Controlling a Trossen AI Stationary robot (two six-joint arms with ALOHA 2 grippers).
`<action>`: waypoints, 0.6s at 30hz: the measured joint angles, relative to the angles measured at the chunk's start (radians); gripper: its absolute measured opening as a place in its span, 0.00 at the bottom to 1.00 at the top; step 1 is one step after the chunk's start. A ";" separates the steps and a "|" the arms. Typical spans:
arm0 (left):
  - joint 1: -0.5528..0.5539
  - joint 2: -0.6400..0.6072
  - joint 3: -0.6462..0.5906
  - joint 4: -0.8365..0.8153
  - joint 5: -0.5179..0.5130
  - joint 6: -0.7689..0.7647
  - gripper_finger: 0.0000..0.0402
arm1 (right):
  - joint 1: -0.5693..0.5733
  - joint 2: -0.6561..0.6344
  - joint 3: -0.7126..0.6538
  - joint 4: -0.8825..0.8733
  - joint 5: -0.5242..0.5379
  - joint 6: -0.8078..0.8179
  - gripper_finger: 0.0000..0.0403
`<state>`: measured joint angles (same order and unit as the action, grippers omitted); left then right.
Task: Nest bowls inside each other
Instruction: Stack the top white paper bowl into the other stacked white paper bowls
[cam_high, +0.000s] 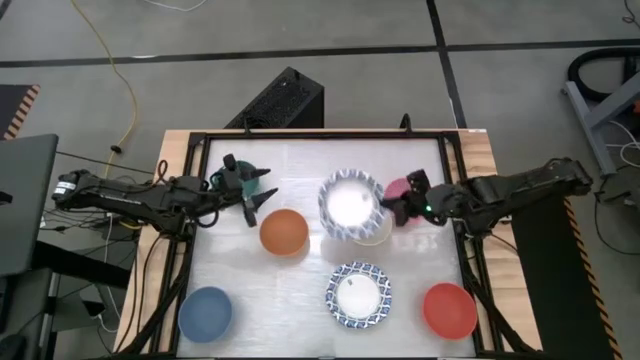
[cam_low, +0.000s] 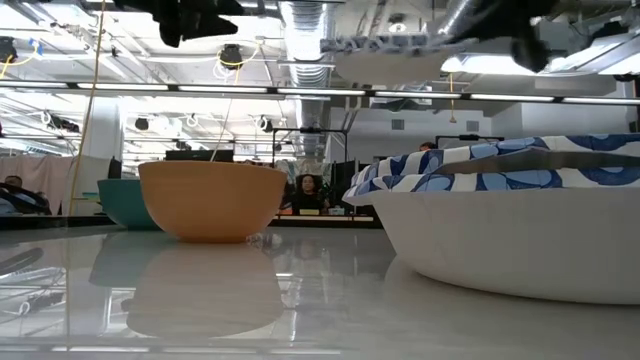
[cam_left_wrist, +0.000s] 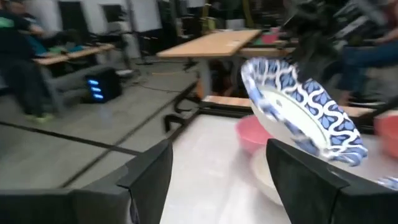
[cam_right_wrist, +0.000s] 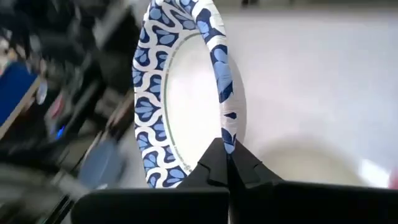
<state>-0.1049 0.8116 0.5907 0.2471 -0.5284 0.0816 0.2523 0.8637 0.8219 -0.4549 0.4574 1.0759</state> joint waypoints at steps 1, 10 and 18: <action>-0.002 -0.012 0.000 -0.019 0.027 -0.015 0.62 | 0.016 -0.004 0.000 -0.030 -0.042 0.049 0.00; -0.055 -0.080 0.000 -0.116 0.168 -0.091 0.62 | 0.223 0.101 0.000 -0.090 -0.197 0.371 0.00; -0.099 -0.082 0.000 -0.155 0.168 -0.098 0.62 | 0.352 0.265 0.000 -0.015 -0.196 0.499 0.00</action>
<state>-0.2042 0.7300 0.5907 0.0926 -0.3604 -0.0162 0.6038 1.1291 0.8215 -0.4703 0.2612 1.5748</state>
